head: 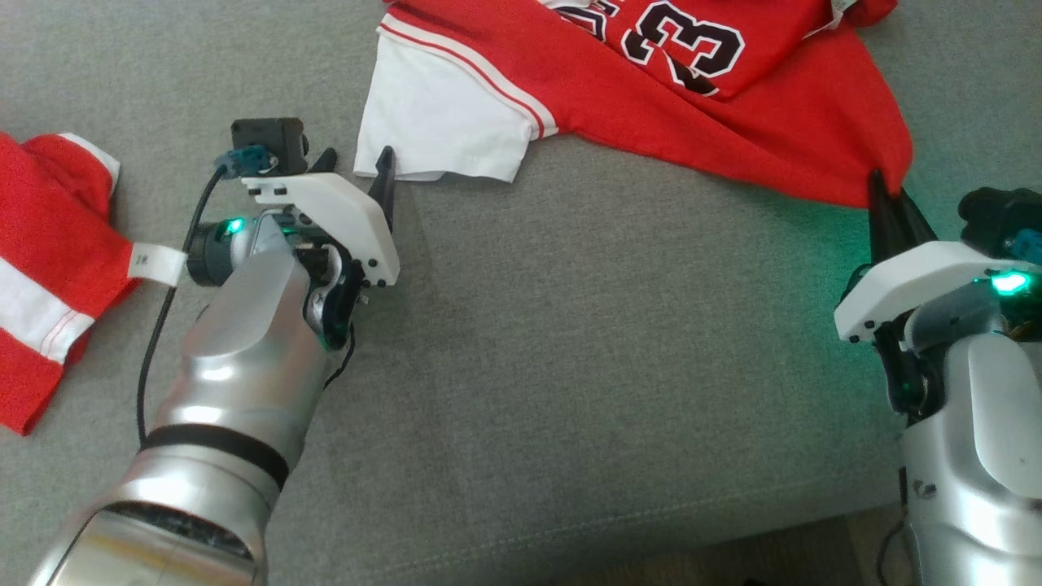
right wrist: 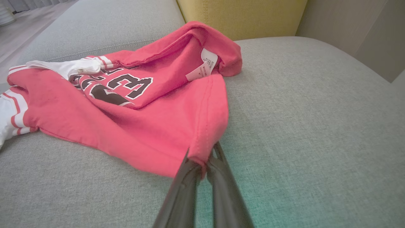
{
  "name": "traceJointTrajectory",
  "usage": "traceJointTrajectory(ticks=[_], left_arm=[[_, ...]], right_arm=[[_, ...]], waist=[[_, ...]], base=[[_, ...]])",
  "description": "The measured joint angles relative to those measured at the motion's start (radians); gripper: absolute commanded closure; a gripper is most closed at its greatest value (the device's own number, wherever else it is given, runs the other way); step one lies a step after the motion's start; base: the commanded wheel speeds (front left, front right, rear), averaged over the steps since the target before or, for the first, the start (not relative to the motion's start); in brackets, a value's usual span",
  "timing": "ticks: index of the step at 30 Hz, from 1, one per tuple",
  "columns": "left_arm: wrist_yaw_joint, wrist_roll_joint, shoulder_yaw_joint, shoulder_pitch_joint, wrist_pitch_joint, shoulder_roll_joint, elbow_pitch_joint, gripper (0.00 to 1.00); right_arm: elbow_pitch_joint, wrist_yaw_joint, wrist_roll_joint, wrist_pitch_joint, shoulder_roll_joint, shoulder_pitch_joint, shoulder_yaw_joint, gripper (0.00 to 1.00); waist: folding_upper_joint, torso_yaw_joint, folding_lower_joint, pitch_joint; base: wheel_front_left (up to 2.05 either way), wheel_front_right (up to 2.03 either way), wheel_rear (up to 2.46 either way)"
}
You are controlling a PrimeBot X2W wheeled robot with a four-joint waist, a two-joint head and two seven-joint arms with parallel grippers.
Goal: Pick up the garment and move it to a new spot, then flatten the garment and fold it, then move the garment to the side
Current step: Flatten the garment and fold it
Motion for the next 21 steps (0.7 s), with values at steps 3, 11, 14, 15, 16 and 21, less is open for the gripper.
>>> traceJointTrajectory(ticks=[3,11,14,15,16,21], left_arm=[[-0.006,-0.011,-0.014,-0.013,0.0,0.0,0.026,0.0],[-0.054,-0.058,-0.044,-0.039,0.016,-0.001,0.058,1.0],[-0.067,-0.075,-0.046,-0.038,0.0,-0.001,0.067,1.0],[-0.069,-0.086,-0.046,-0.038,-0.011,-0.002,0.068,1.0],[-0.076,-0.097,-0.045,-0.038,-0.02,-0.002,0.068,1.0],[-0.108,-0.165,-0.034,-0.035,-0.072,-0.002,0.037,1.0]], right_arm=[[-0.005,0.0,0.0,0.0,0.0,0.0,0.004,1.0],[-0.008,0.0,0.008,0.0,0.0,0.0,0.002,1.0],[-0.008,0.0,0.007,-0.001,0.0,0.0,-0.002,1.0],[-0.008,0.0,0.008,-0.002,0.0,0.0,-0.001,1.0],[-0.008,0.0,0.013,-0.004,0.0,0.0,0.002,1.0],[-0.002,0.0,0.043,-0.028,0.0,-0.003,0.003,1.0]], waist=[[0.0,-0.005,0.0,0.001],[0.0,-0.008,0.0,0.004],[0.0,0.001,0.0,-0.005],[0.0,0.004,0.0,-0.009],[0.0,0.008,0.0,-0.014],[0.0,0.031,0.0,-0.053]], base=[[0.0,0.0,0.0],[0.0,0.0,0.0],[0.0,0.0,0.0],[0.0,0.0,0.0],[0.0,0.0,0.0],[0.0,0.0,0.0]])
